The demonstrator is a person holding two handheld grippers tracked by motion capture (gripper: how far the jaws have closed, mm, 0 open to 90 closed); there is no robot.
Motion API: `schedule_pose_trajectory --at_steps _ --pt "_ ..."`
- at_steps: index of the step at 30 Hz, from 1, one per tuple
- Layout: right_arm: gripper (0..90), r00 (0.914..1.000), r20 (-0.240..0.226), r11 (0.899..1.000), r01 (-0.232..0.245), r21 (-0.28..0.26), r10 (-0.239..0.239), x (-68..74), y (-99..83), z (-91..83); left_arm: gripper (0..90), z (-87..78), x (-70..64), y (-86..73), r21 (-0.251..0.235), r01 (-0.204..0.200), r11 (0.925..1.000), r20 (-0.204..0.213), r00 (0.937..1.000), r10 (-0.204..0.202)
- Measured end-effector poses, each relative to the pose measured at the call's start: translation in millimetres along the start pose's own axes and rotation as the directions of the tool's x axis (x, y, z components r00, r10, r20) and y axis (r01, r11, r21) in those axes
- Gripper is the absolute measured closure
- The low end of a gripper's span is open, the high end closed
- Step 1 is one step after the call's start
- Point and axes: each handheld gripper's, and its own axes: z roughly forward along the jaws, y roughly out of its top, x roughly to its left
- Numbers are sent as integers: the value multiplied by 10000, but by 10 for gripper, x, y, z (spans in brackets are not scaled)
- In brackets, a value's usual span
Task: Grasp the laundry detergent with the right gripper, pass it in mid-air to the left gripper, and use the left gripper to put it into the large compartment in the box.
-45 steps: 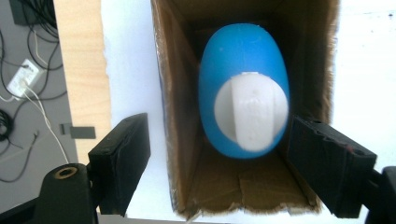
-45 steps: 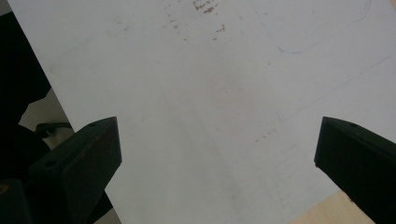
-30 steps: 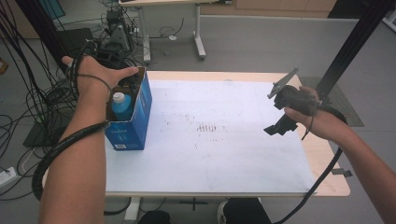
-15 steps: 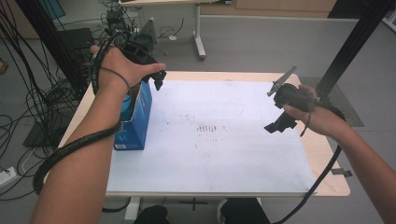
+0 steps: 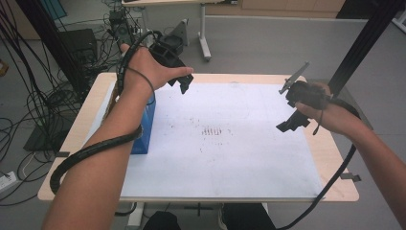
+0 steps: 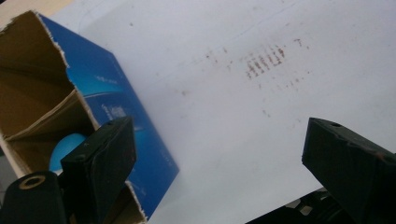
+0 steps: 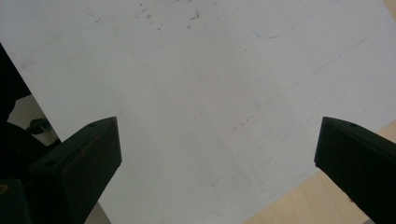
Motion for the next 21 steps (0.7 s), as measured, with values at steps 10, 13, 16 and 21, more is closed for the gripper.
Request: schedule_pose_trajectory --at_steps 10,13,16,21 --pt "4 10000 23 9998 32 204 -32 -37 4 0 105 51 -74 24 15 -163 9999 200 9997 163" --pt "4 10000 7 9998 41 217 -41 -39 13 7 105 43 -78 26 22 -216 9998 197 9996 215" --pt "4 10000 12 9998 47 201 -47 -43 15 3 105 46 -86 29 -71 -143 9999 213 9997 144" --pt "4 10000 38 9998 16 203 -17 -54 -5 -7 108 65 -84 29 74 -225 9997 177 9996 224"
